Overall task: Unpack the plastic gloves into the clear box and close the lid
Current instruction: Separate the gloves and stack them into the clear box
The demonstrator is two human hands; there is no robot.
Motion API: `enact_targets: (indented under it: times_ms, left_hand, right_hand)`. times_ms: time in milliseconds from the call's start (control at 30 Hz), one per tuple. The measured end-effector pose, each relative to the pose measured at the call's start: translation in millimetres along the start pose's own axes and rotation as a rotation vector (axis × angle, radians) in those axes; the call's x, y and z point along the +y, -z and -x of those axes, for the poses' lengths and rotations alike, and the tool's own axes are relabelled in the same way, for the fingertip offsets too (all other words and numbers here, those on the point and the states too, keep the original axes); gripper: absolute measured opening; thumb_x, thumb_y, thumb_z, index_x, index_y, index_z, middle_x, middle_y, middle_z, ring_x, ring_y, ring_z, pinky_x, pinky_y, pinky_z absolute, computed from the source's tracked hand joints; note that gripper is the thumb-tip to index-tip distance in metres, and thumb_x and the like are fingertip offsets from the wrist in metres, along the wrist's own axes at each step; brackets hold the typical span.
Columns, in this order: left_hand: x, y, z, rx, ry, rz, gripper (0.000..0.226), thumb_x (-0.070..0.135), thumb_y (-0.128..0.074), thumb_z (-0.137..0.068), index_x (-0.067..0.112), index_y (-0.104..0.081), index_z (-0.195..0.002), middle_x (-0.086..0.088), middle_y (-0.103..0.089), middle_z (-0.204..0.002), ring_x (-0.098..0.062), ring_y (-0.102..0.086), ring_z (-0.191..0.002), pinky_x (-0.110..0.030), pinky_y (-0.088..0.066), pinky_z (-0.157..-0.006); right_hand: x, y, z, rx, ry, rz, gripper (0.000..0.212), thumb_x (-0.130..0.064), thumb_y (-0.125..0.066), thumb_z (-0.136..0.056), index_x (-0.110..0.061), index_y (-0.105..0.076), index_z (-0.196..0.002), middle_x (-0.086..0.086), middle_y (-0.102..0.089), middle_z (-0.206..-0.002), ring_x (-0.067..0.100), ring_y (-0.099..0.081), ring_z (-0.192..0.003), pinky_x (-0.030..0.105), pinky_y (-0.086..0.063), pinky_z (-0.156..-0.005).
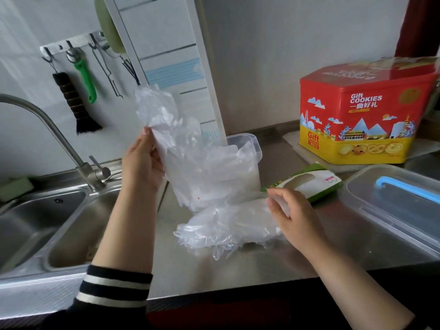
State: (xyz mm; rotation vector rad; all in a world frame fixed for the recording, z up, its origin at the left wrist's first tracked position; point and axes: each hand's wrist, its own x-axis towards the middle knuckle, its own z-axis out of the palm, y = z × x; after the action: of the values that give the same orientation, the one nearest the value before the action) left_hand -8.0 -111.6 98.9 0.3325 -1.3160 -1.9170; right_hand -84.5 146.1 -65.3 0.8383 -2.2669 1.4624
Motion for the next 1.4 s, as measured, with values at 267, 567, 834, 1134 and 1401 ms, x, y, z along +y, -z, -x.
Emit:
enact_targets:
  times_ms: [267,567,834,1134,1401]
  left_hand:
    - [43.7,-50.9,-43.6,-0.011,-0.342,-0.583,0.019,0.029,-0.063,-0.093,0.016,-0.073,-0.102,0.004,-0.071,-0.087,-0.004,-0.061,-0.076,-0.011,-0.050,-0.068]
    - [-45.4,-70.4,-57.9,-0.250,-0.591,-1.183,0.018,0.023,-0.064,-0.091,0.015,-0.076,-0.103,-0.003,-0.073,-0.107,-0.020,-0.066,-0.102,-0.018,-0.039,-0.076]
    - [-79.8,-63.5,-62.0,-0.357,-0.417,-1.171,0.010,0.024,-0.069,-0.088,0.017,-0.075,-0.091,0.007,-0.070,-0.086,-0.009,-0.061,-0.088,-0.016,-0.041,-0.074]
    - [-68.2,-56.0,-61.9,-0.292,-0.225,-0.702,0.013,0.017,-0.073,-0.085,0.019,-0.068,-0.074,0.008,-0.066,-0.072,0.003,-0.058,-0.062,-0.011,-0.045,-0.065]
    - [-63.4,-41.5,-65.8,-0.215,-0.109,-0.447,0.009,0.016,-0.063,-0.093,0.013,-0.071,-0.088,0.003,-0.068,-0.081,-0.002,-0.060,-0.069,-0.016,-0.049,-0.069]
  right_hand:
    - [0.2,-2.3,-1.8,0.027,0.016,0.037,0.053,-0.054,-0.043,-0.087,-0.013,-0.067,-0.109,-0.004,-0.067,-0.107,0.014,-0.058,-0.102,0.033,-0.047,-0.092]
    - [4.0,-4.8,-2.7,0.051,0.051,0.066,0.043,-0.049,-0.046,-0.089,-0.015,-0.067,-0.104,-0.013,-0.061,-0.100,0.012,-0.058,-0.097,0.034,-0.048,-0.088]
    - [6.8,-5.3,-3.4,0.064,0.054,0.054,0.040,-0.047,-0.047,-0.090,-0.015,-0.067,-0.104,-0.006,-0.066,-0.102,0.014,-0.059,-0.098,0.038,-0.049,-0.088]
    - [-37.4,11.3,-33.2,0.176,0.052,-0.171,0.029,-0.049,-0.054,-0.091,-0.027,-0.062,-0.108,-0.016,-0.065,-0.106,-0.001,-0.058,-0.102,0.015,-0.045,-0.086]
    - [-80.4,9.6,-145.5,-0.059,-0.208,-0.265,0.033,-0.038,-0.062,-0.091,-0.021,-0.056,-0.118,-0.013,-0.063,-0.106,0.005,-0.061,-0.096,0.029,-0.048,-0.090]
